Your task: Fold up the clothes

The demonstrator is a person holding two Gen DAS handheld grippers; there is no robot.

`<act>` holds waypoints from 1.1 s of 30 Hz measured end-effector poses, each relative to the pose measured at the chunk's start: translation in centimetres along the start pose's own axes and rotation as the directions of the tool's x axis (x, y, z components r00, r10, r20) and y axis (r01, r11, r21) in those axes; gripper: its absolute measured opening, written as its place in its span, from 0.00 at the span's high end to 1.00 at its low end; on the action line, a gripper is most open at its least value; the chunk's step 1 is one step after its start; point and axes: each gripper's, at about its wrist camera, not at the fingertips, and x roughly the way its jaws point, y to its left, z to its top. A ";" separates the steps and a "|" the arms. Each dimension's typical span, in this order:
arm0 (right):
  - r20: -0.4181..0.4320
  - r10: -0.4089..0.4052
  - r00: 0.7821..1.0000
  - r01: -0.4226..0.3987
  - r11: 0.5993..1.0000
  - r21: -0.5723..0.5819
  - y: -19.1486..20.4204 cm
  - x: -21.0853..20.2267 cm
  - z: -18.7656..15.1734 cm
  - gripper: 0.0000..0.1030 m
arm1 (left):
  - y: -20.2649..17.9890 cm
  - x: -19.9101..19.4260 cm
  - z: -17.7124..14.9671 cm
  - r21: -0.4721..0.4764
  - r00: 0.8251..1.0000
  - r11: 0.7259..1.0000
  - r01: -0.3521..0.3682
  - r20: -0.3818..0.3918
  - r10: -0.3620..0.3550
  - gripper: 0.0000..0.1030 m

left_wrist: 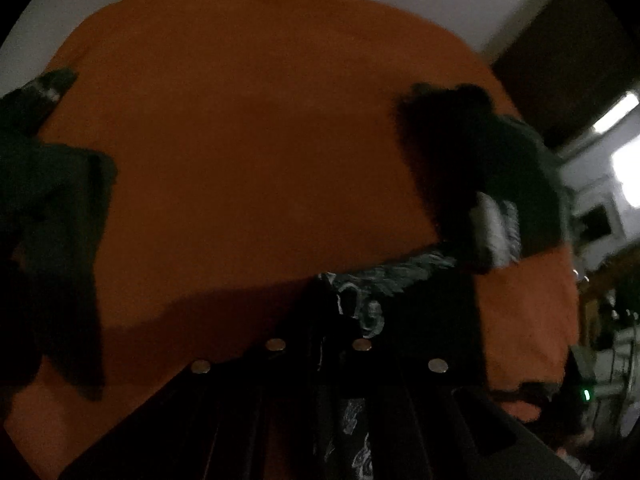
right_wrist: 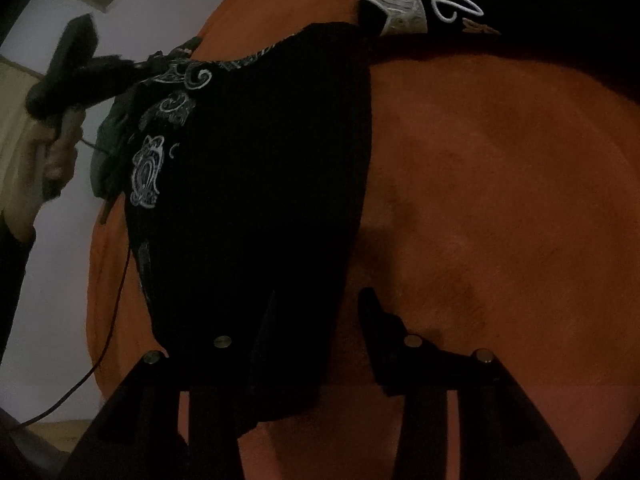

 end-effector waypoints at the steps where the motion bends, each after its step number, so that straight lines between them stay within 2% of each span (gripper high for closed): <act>1: 0.001 0.001 1.000 -0.001 1.000 0.002 0.0 0.0 0.1 0.61 | 0.9 1.1 0.1 -0.036 1.000 0.999 -0.013 -0.026 0.012 0.95; 3: -0.001 0.001 1.000 -0.001 1.000 0.008 0.2 0.2 0.3 0.61 | 3.0 3.5 0.2 -0.115 0.996 0.993 -0.040 -0.090 0.029 0.93; 6: -0.005 0.007 1.000 -0.007 1.000 0.014 0.4 0.3 0.7 0.61 | 5.3 6.8 -1.1 -0.204 0.979 0.977 -0.058 -0.205 0.016 0.91; 7: -0.004 0.006 1.000 -0.006 1.000 0.011 0.5 0.2 0.9 0.61 | 5.8 6.5 -1.4 -0.220 0.983 0.974 -0.046 -0.184 0.005 0.91; 8: -0.002 0.006 1.000 -0.006 1.000 0.008 0.7 0.1 1.1 0.61 | 6.3 5.3 -1.6 -0.232 0.992 0.972 -0.034 -0.130 0.003 0.91; 9: 0.004 0.004 1.000 -0.004 1.000 -0.001 0.9 -0.1 1.3 0.61 | 7.0 3.4 -1.7 -0.255 0.998 0.967 0.005 -0.055 -0.019 0.90; 10: 0.011 0.001 1.000 -0.001 1.000 -0.011 1.2 -0.2 1.6 0.61 | 7.9 1.4 -1.8 -0.288 0.998 0.956 0.062 0.026 -0.057 0.88; 11: 0.019 0.000 1.000 0.000 1.000 -0.020 1.2 -0.4 1.9 0.61 | 8.8 -0.8 -2.0 -0.313 0.993 0.946 0.084 0.107 -0.053 0.88; 12: 0.028 -0.001 1.000 0.002 1.000 -0.030 1.3 -0.6 2.1 0.61 | 9.7 -3.4 -2.6 -0.344 0.982 0.937 0.053 0.189 0.014 0.85; 13: 0.037 -0.002 0.999 0.003 0.999 -0.039 1.3 -0.8 2.4 0.61 | 10.3 -5.4 -3.6 -0.384 0.968 0.923 0.017 0.237 0.081 0.78; 15: 0.052 0.027 0.998 -0.024 0.998 -0.057 1.8 -0.7 3.3 0.61 | 10.3 -7.7 -5.9 -0.423 0.950 0.902 0.085 0.308 0.055 0.77; 17: 0.049 0.070 0.996 -0.067 0.996 -0.061 2.4 0.1 3.4 0.61 | 8.2 -7.7 -7.9 -0.326 0.954 0.921 0.211 0.274 -0.122 0.77; 18: 0.041 0.084 0.996 -0.081 0.995 -0.060 2.6 0.7 3.3 0.61 | 6.5 -6.8 -9.2 -0.264 0.963 0.943 0.203 0.228 -0.143 0.77; 20: 0.024 0.111 0.993 -0.110 0.992 -0.057 3.0 1.9 3.1 0.61 | 2.6 -4.5 -11.9 -0.130 0.983 0.981 0.145 0.128 -0.128 0.77; 21: 0.015 0.125 0.992 -0.124 0.991 -0.055 3.2 2.6 3.0 0.62 | 1.1 -2.1 -13.5 -0.070 0.993 0.991 0.111 0.054 -0.107 0.77; 23: -0.001 0.153 0.988 -0.153 0.987 -0.051 3.6 3.8 2.7 0.74 | 0.2 2.4 -15.2 -0.053 0.998 0.998 0.038 -0.042 -0.041 0.77; 24: -0.002 0.150 0.989 -0.150 0.988 -0.042 3.4 4.2 2.7 0.76 | 0.8 4.3 -15.7 -0.067 0.999 0.997 0.022 -0.048 -0.025 0.78; 26: -0.004 0.129 0.992 -0.129 0.991 -0.024 2.8 4.5 2.9 0.83 | 1.5 4.8 -15.5 -0.078 0.999 0.996 0.031 -0.020 -0.032 0.79; 28: -0.017 0.105 0.994 -0.105 0.994 -0.012 2.3 4.6 3.1 0.91 | 2.1 3.1 -14.9 -0.119 0.999 0.992 0.036 -0.020 -0.039 0.79; 29: -0.022 0.101 0.995 -0.101 0.995 -0.013 2.3 4.5 3.2 0.91 | 2.6 1.6 -14.8 -0.144 0.999 0.989 0.039 -0.004 -0.040 0.79; 30: -0.025 0.099 0.995 -0.099 0.995 -0.023 2.5 4.1 3.3 0.91 | 3.6 -0.6 -15.2 -0.166 0.996 0.983 0.080 0.041 -0.074 0.78; 32: -0.003 0.118 0.993 -0.118 0.992 -0.036 2.4 2.6 3.4 0.88 | 5.8 -4.2 -16.1 -0.208 0.980 0.961 0.180 0.119 -0.158 0.67; 33: 0.010 0.133 0.991 -0.133 0.991 -0.028 2.0 2.0 3.6 0.83 | 6.9 -5.1 -16.7 -0.230 0.971 0.947 0.225 0.135 -0.198 0.49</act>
